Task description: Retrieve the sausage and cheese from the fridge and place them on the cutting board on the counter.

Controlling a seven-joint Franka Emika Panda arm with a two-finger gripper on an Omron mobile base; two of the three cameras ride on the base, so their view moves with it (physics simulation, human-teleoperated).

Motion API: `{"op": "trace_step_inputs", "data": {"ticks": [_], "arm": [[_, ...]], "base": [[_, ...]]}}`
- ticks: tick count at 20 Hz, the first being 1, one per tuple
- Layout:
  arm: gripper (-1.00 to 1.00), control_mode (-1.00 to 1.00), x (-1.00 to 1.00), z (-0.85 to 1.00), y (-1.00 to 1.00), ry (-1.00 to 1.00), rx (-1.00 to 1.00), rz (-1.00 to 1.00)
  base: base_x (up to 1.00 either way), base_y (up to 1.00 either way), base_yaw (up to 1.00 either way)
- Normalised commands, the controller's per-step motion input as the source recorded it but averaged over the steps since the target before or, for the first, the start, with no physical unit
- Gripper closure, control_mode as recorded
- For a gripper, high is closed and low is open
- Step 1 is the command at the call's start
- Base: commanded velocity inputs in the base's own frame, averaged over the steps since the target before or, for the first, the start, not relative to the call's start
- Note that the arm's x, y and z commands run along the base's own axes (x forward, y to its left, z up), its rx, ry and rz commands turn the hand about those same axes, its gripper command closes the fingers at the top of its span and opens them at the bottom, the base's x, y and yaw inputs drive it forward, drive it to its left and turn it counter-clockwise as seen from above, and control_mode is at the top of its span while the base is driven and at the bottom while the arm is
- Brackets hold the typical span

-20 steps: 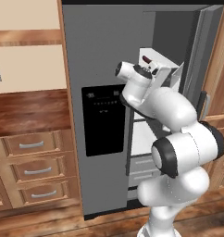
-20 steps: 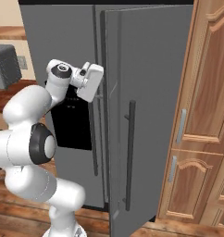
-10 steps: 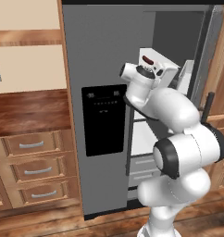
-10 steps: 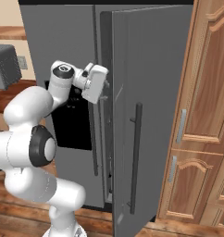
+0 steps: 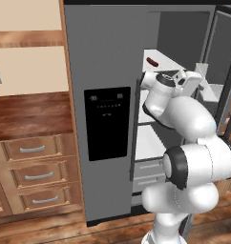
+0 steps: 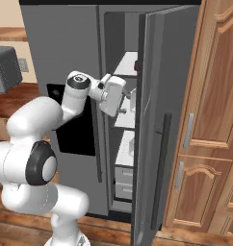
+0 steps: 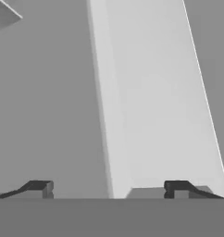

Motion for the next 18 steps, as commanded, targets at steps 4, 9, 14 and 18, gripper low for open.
{"op": "trace_step_inputs", "data": {"ticks": [4, 9, 14, 18], "arm": [[-1.00, -1.00, -0.11, -0.11, -1.00, 0.00, 0.00, -0.09], [-1.00, -1.00, 0.01, -0.09, -1.00, 0.00, 0.01, -0.04], [-1.00, -1.00, 0.11, -0.03, -0.68, 0.00, 0.10, 0.00], [-1.00, -1.00, -0.50, 0.06, 0.30, -0.24, 0.17, 0.06]], "base": [[0.00, 0.00, 0.00], [0.00, 0.00, 0.00], [0.00, 0.00, 0.00], [0.00, 0.00, 0.00]]}}
